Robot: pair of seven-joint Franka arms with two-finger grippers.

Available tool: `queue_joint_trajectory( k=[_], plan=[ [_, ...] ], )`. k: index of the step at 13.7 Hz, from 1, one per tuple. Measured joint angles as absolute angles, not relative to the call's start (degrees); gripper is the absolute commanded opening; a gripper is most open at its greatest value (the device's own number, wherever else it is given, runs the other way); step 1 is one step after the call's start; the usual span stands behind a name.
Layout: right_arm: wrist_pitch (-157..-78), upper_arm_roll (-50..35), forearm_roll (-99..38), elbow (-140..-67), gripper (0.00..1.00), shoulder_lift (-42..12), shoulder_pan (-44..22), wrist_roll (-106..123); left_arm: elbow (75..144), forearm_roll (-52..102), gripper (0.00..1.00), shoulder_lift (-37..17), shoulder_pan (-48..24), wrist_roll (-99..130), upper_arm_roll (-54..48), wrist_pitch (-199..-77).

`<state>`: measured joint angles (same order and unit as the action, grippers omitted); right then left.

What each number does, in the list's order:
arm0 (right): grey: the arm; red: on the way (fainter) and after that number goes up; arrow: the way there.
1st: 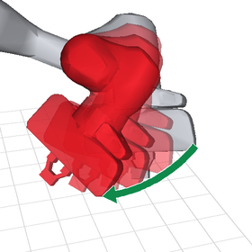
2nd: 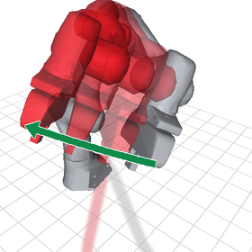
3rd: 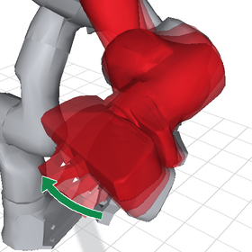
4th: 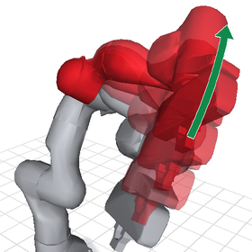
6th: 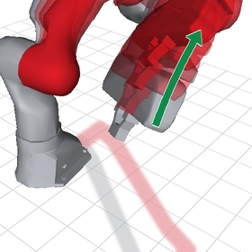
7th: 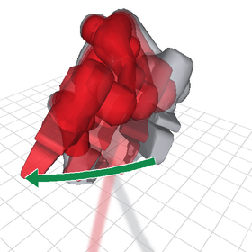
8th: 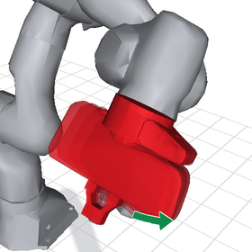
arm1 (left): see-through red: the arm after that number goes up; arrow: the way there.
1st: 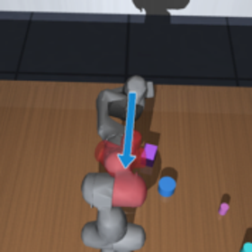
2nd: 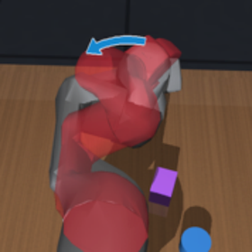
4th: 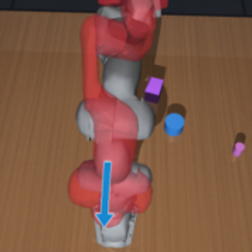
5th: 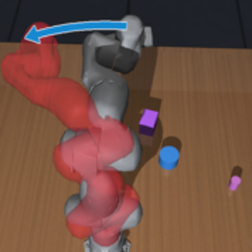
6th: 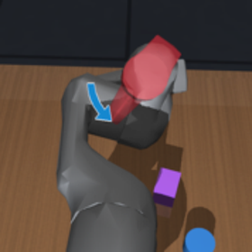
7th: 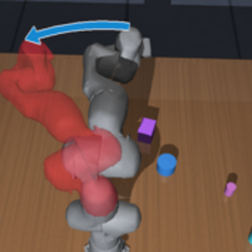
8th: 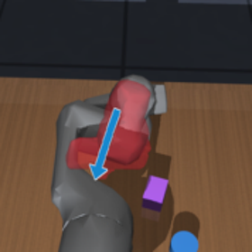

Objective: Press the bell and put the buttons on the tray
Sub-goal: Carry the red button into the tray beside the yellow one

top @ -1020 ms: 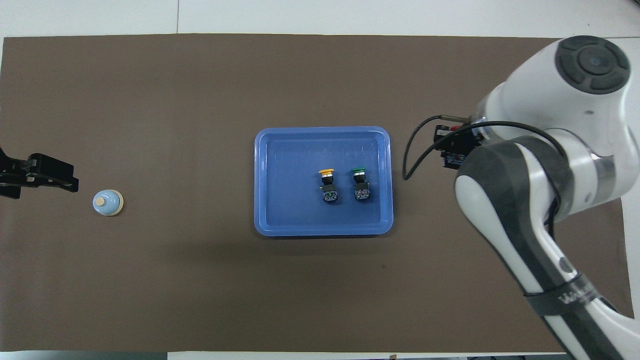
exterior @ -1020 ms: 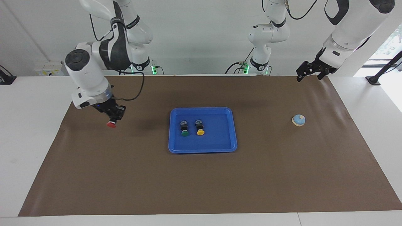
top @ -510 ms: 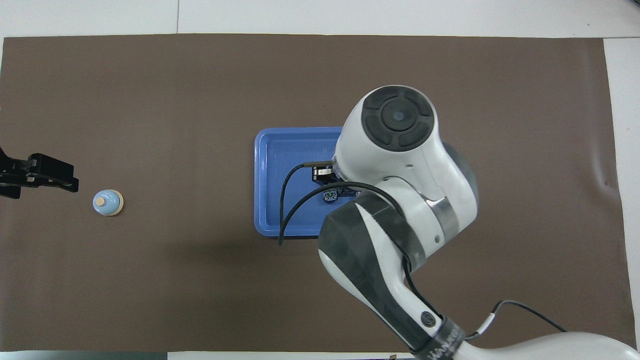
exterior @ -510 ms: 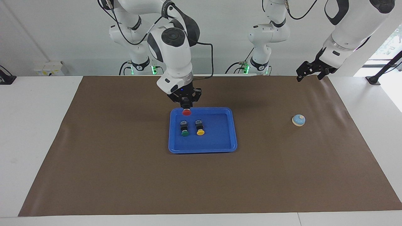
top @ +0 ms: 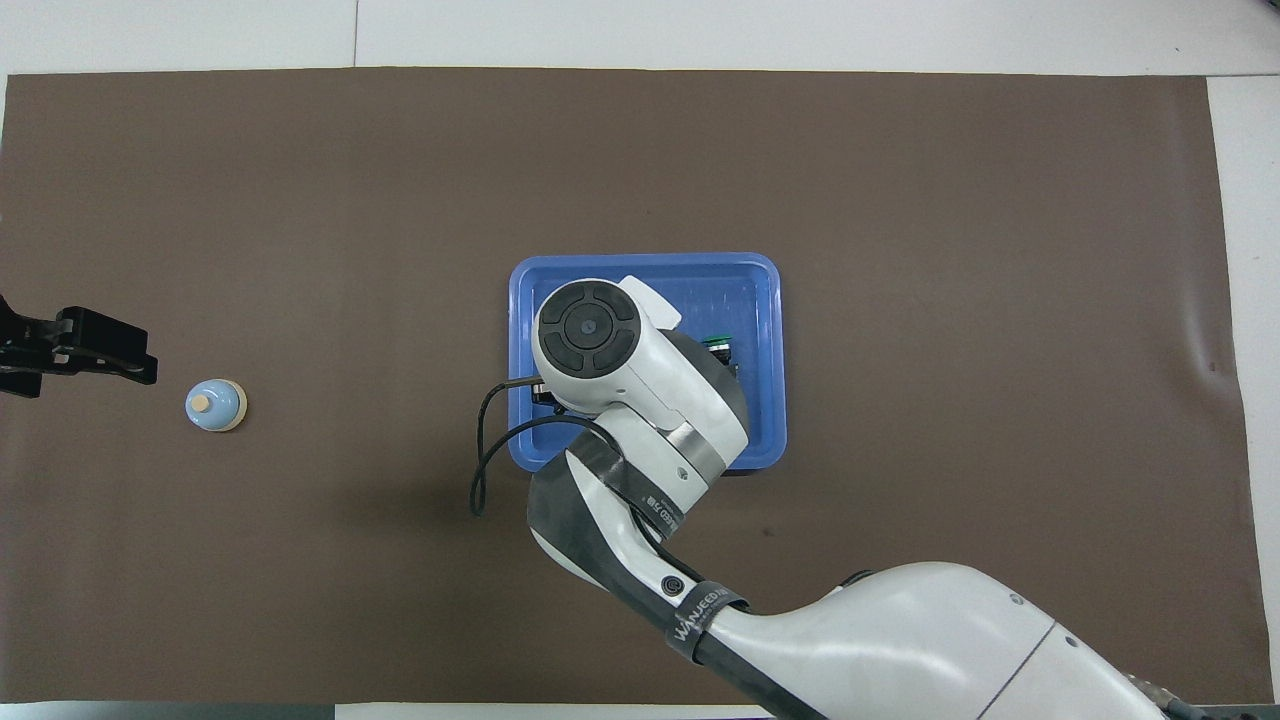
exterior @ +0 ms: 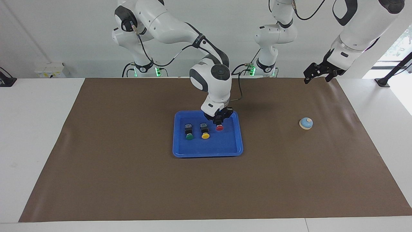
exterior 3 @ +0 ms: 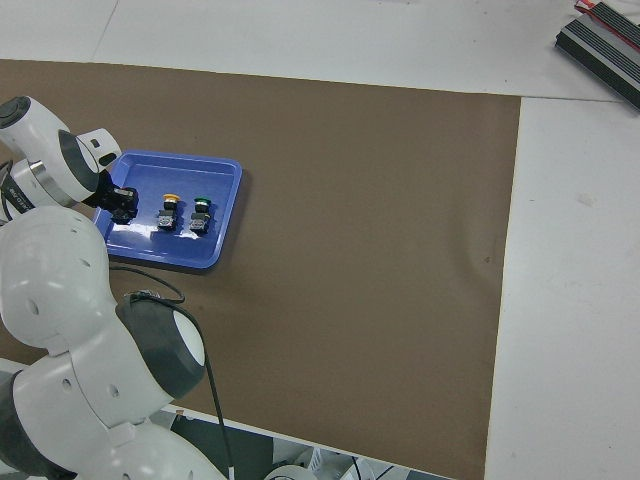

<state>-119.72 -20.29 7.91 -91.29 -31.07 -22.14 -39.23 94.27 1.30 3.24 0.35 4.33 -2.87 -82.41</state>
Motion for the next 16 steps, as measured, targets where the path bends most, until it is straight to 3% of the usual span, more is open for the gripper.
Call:
queue_joint_trajectory(
  k=[8, 9, 13, 16],
  plan=[
    [-129.9, -20.4, 7.9, -96.5, 0.02, -31.0, -22.6, -38.7, 94.3, 1.3, 1.00, 3.2, 0.3, 4.3, -2.9, -82.4],
    [-131.4, -20.4, 7.9, -97.1, 0.99, -31.0, -22.6, -38.7, 94.3, 1.3, 1.00, 3.2, 0.3, 4.3, -2.9, -82.4],
    [-131.4, -20.4, 7.9, -97.7, 1.00, -30.4, -22.7, -42.0, 94.3, 1.3, 1.00, 3.2, 0.3, 4.3, -2.9, -82.4],
    [-126.3, -20.4, 7.9, -95.0, 1.00, -29.4, -22.6, -46.0, 94.3, 1.3, 1.00, 3.2, 0.3, 4.3, -2.9, -82.4]
  ],
)
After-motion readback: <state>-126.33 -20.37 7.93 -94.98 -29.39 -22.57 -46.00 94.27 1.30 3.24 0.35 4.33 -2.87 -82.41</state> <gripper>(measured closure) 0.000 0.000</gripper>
